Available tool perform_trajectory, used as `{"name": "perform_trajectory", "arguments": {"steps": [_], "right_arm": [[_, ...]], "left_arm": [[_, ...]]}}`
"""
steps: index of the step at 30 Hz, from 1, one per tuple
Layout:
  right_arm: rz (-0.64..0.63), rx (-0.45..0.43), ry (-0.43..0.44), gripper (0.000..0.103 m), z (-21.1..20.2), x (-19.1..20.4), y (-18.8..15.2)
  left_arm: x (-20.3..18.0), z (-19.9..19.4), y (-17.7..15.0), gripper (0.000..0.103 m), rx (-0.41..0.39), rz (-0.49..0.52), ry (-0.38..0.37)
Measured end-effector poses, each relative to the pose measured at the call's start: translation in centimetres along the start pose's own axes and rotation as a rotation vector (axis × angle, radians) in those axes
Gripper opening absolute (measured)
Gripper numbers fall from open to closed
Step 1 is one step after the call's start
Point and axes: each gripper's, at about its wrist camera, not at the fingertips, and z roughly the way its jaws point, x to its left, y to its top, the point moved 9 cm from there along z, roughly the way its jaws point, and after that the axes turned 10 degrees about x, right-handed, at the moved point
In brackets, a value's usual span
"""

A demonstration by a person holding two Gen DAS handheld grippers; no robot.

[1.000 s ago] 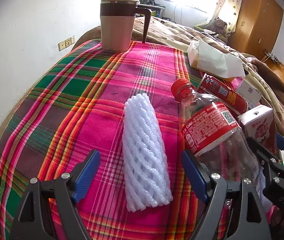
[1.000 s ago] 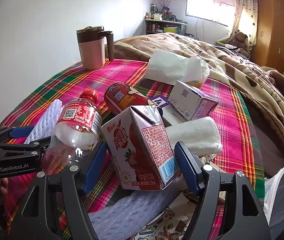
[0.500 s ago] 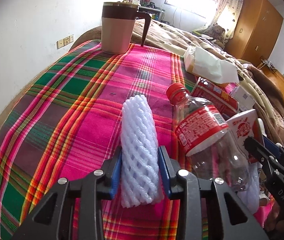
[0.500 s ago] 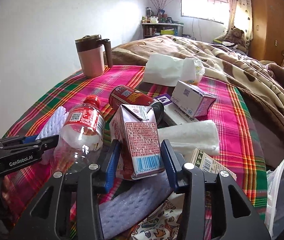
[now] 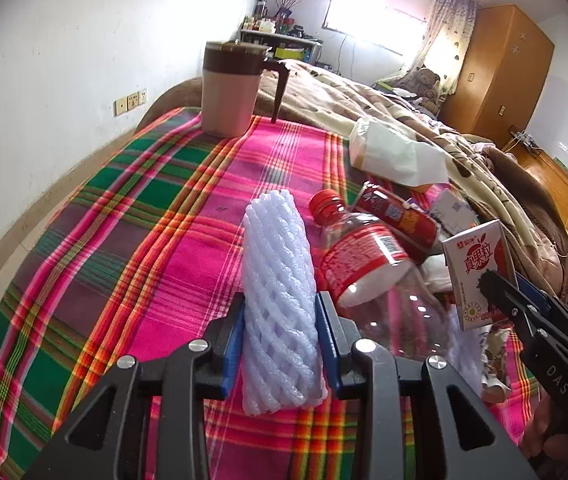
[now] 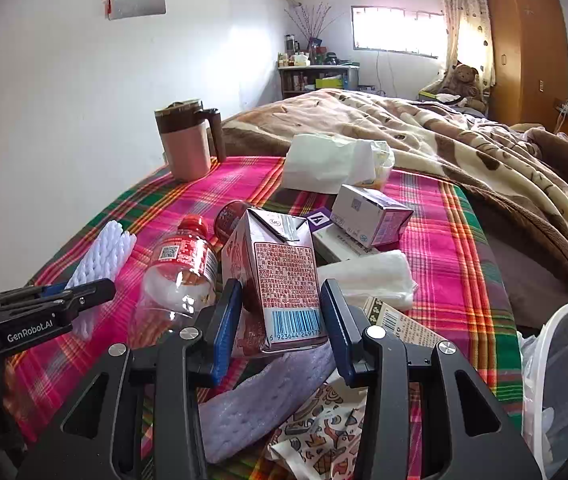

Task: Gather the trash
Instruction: 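Grasp the white foam net with the left tool while the right tool grasps a strawberry juice carton, then carry the foam net and carton over the wastebasket and open both tools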

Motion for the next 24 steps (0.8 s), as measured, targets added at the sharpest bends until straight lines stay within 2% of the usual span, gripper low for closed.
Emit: {"name": "perform_trajectory", "arguments": {"steps": [11,24], "right_arm": [[0.040,-0.071,0.002,0.042,-3.8,-1.7,-0.2],[0.114,-0.142,-0.075,0.042,-8.2,-6.1,-1.1]], "left_arm": [[-3.9,-4.1,-0.1,0.035,-0.077,0.068,-0.060],[-11.1,-6.4,-1.2,0.035,-0.115,0.191,-0.147]]}}
